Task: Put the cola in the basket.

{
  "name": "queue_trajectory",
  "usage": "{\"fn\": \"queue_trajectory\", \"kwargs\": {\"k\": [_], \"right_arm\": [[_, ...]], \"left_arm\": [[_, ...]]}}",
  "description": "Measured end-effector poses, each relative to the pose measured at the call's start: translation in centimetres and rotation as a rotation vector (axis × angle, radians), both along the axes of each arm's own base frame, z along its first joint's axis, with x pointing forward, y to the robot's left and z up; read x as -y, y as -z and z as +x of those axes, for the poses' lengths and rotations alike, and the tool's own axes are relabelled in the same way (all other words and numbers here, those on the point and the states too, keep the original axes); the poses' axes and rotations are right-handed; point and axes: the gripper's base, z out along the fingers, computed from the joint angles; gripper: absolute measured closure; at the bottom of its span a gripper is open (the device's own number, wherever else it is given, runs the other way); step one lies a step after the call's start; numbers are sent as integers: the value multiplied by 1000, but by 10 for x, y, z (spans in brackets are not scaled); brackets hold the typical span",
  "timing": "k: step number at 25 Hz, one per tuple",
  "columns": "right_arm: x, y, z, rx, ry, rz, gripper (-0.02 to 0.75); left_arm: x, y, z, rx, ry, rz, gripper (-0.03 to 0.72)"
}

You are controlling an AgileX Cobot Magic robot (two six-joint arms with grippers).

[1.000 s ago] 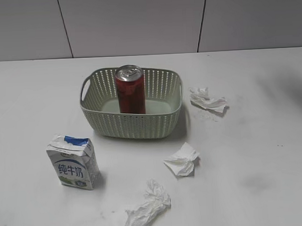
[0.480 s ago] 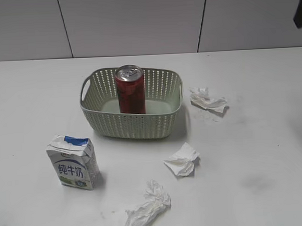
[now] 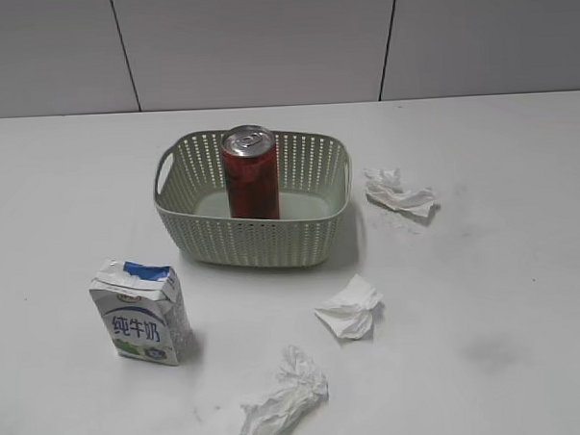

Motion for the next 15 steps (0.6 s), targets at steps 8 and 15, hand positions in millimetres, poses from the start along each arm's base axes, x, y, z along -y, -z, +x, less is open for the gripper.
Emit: {"fn": "queue_trajectory", "kwargs": {"k": [8,15], "right_arm": [[6,23,-90,181,20,23,148],[9,5,-142,523,26,59,148]], "left_arm": [[0,0,0,0,0,0,451],[0,0,0,0,0,0,451]]}}
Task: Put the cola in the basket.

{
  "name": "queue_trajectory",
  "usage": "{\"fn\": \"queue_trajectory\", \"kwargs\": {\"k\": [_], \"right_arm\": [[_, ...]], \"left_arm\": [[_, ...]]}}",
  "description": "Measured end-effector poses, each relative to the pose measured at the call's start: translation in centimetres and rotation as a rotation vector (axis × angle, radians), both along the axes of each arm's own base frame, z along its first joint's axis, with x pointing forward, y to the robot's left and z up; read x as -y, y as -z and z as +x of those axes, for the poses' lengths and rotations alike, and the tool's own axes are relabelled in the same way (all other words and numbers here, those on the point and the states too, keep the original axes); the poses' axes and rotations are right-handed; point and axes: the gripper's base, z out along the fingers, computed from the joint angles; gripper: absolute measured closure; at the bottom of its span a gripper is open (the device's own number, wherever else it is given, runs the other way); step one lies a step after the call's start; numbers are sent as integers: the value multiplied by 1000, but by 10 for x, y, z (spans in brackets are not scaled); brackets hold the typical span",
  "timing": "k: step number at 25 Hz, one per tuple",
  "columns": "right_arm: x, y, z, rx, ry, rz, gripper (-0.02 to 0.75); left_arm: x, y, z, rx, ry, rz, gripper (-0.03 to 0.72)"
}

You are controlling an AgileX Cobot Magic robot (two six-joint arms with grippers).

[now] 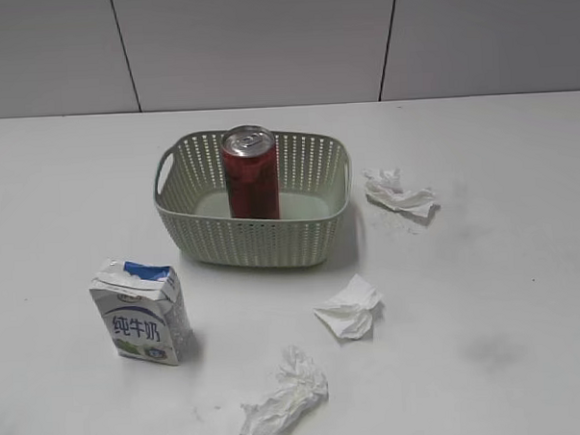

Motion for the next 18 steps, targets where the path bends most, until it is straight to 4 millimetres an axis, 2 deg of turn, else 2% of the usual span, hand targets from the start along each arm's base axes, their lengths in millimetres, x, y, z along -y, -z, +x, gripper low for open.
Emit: {"fn": "queue_trajectory", "kwargs": {"k": [7,18], "right_arm": [[2,-1,-31,195,0,13,148],[2,-1,-34,212,0,14,148]], "left_arm": [[0,0,0,0,0,0,451],[0,0,0,0,0,0,451]]}}
